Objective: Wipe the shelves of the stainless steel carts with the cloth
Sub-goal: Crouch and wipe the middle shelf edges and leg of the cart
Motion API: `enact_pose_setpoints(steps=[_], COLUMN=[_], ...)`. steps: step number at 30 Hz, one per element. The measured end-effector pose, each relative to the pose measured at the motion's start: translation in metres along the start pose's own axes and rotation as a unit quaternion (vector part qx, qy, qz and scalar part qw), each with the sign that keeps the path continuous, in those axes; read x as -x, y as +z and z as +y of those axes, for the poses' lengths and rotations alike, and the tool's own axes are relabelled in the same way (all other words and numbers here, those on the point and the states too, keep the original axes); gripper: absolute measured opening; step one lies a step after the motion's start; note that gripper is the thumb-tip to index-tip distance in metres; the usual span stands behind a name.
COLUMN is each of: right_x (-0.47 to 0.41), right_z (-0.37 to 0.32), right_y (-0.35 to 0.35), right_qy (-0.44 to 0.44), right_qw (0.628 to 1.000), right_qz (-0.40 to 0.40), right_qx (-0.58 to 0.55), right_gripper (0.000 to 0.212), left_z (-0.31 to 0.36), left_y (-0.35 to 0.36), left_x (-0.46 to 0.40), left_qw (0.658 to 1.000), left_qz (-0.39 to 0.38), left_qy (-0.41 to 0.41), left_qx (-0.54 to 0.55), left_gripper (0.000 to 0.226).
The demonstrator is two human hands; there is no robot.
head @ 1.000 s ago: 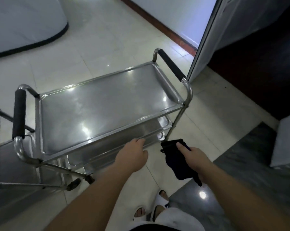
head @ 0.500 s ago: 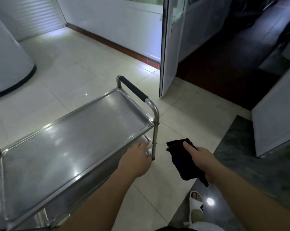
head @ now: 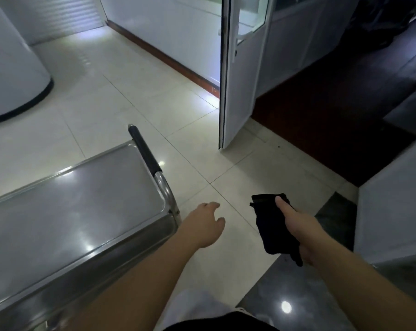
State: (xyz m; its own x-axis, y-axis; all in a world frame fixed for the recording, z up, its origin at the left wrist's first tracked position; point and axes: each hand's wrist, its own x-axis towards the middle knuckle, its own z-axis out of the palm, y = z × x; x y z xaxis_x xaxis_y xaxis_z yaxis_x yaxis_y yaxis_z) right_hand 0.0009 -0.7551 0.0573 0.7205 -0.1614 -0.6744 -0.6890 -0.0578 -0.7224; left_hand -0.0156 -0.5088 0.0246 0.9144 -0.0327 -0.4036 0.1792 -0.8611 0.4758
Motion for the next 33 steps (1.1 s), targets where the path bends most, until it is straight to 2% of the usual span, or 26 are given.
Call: enact_pose_setpoints(steps=[8, 14, 23, 33], right_x=[-0.101, -0.201, -0.333, -0.475], right_z=[-0.08, -0.177, -0.317, -0.458], right_y=[0.011, 0.05, 0.133, 0.267], right_qy=[0.03, 0.019, 0.03, -0.03], right_qw=[0.998, 0.996, 0.995, 0.976], right_qz=[-0.055, -0.066, -0.065, -0.167], right_qx=[0.007, 0.056, 0.071, 0.134], right_gripper=[0.052, 0.053, 0.062, 0.052], left_z=[0.026, 0.023, 0.0, -0.052], left_y=[-0.037, -0.09, -0.21, -0.308], left_x=[-0.121, -0.255, -0.406, -0.539], left_qw=[0.999, 0.997, 0.995, 0.976], left_qz=[0.012, 0.025, 0.047, 0.094], left_qy=[-0.044, -0.057, -0.09, -0.192], left_qx=[0.019, 0.041, 0.008, 0.043], left_gripper=[0.059, 0.058, 0.057, 0.058])
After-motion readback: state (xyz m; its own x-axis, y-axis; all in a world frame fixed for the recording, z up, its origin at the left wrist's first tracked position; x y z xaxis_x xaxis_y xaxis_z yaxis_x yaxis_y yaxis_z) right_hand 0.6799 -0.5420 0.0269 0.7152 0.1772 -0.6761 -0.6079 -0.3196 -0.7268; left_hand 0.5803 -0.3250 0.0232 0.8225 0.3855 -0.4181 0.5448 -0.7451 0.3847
